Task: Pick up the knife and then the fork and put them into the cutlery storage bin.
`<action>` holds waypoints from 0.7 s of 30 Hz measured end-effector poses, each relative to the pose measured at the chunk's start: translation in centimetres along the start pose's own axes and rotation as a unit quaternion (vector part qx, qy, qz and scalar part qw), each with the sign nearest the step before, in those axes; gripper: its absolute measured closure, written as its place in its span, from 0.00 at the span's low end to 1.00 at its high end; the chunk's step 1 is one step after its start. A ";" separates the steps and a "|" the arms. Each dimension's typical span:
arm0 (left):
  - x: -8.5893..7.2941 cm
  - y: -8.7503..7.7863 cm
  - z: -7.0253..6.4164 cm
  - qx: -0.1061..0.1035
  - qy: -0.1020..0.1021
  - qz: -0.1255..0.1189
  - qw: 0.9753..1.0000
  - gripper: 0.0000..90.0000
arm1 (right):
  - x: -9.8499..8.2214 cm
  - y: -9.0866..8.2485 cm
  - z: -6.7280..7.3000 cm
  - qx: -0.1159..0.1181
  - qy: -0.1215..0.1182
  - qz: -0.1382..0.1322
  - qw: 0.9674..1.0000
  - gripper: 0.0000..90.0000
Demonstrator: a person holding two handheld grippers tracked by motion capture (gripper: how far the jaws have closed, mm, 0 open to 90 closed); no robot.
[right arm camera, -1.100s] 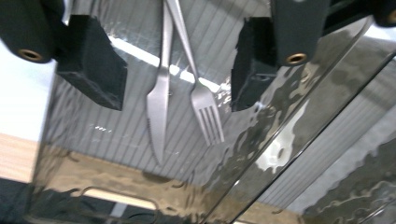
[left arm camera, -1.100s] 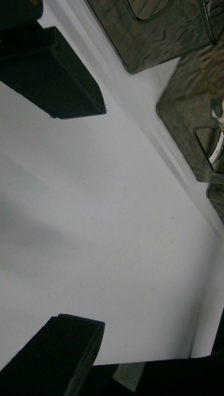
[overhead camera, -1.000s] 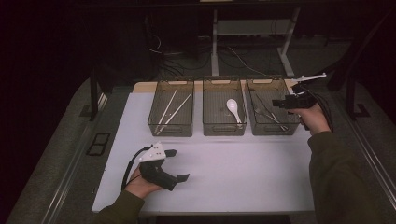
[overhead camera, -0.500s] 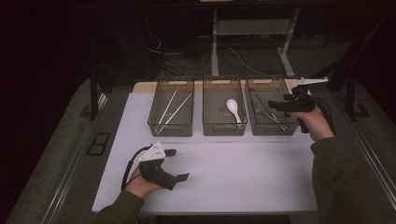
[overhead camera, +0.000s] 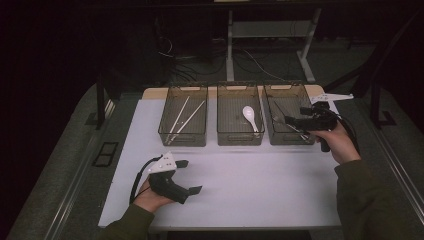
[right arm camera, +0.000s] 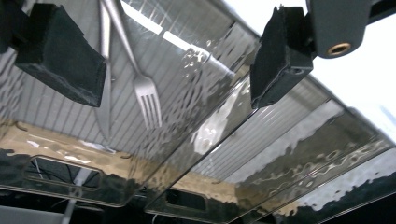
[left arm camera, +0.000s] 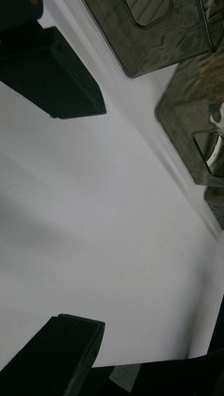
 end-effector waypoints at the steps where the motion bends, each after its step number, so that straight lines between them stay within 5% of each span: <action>1: 0.0 0.0 0.0 0.000 0.000 0.000 1.000 0.00 | -0.1 -0.1 0.2 0.003 -0.005 -0.001 1.000 0.20; 21: -0.1 0.0 0.0 0.001 -0.002 0.001 1.000 0.00 | -3.0 -3.6 4.7 0.061 -0.038 -0.028 0.997 0.20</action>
Point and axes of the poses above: each handheld gripper's, and its own axes: y roughly forward along the jaws, x roughly out of its top, z roughly to its left, the point moved 8 cm from there along y, roughly forward along the jaws, and after that the axes turned 6 degrees about -x, right-handed, at the moved point
